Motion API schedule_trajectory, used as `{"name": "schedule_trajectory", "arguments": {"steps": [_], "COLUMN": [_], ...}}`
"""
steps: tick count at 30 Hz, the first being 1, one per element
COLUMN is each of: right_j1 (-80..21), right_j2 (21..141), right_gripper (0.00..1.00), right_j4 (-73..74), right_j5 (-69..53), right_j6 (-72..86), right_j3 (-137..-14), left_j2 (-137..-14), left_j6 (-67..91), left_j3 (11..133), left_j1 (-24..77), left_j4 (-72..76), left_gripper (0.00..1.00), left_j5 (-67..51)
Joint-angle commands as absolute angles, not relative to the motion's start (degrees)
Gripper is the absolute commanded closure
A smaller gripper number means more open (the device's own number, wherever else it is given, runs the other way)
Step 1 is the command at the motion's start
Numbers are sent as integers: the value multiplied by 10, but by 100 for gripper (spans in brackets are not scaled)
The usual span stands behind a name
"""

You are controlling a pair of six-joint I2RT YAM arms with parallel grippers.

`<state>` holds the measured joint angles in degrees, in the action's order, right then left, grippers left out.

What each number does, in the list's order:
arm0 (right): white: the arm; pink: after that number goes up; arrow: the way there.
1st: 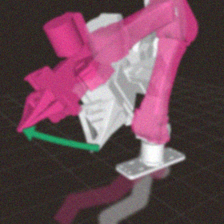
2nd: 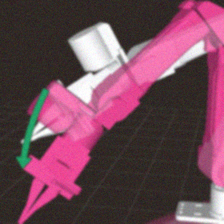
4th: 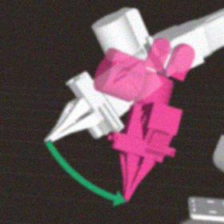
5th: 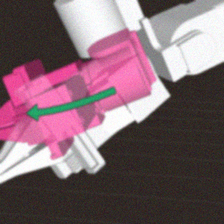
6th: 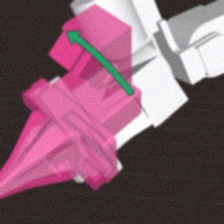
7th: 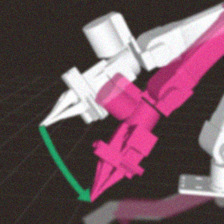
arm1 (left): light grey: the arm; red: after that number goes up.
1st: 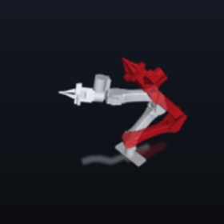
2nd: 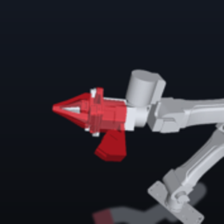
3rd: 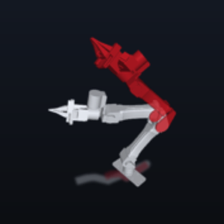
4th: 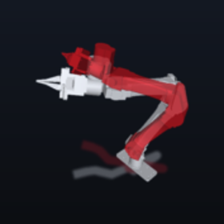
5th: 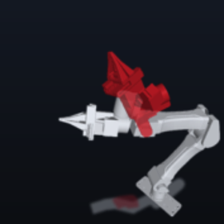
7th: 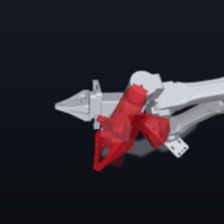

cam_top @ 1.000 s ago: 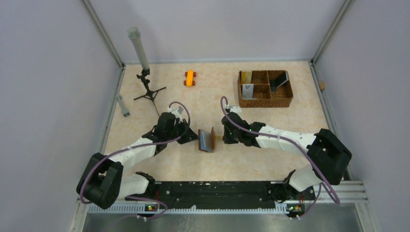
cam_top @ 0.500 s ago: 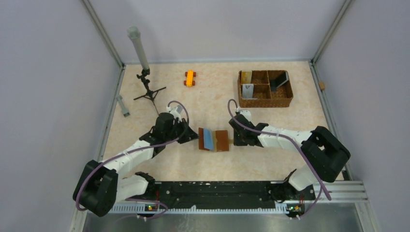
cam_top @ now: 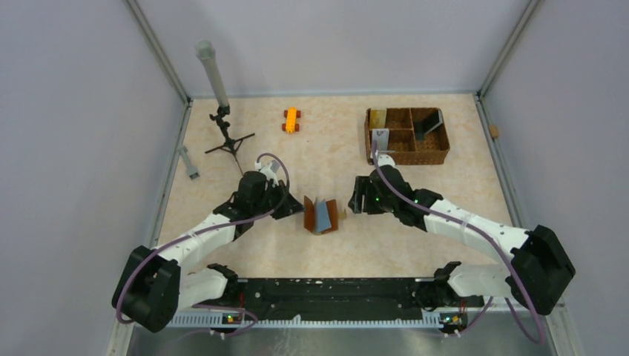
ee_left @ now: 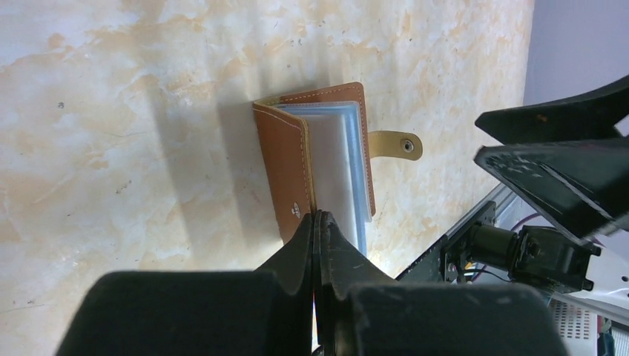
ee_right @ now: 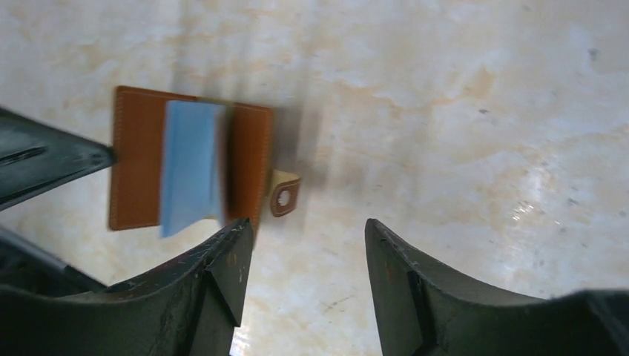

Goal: Put the credit cards into the card holder
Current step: Open the card holder at the center of the board.

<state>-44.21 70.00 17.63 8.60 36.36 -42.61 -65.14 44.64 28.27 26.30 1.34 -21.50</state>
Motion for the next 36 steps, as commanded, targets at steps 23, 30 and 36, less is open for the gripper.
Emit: {"name": "schedule_trajectory", "arguments": {"steps": [23, 30, 36], "right_j1": [-516, -516, -517], "right_j2": [847, 861, 853], "right_gripper": [71, 70, 69], "right_j4": [18, 38, 54], "right_j5": [-3, 22, 32], "right_j6": [416, 425, 424], "right_j3": [-460, -461, -468], "left_j2": [-658, -655, -656], "left_j6": [432, 431, 431], "left_j3": [298, 298, 298], "left_j1": [262, 262, 262], "left_j4": [6, 3, 3], "left_gripper": [100, 100, 100], "left_j5": [-198, -196, -197]}}
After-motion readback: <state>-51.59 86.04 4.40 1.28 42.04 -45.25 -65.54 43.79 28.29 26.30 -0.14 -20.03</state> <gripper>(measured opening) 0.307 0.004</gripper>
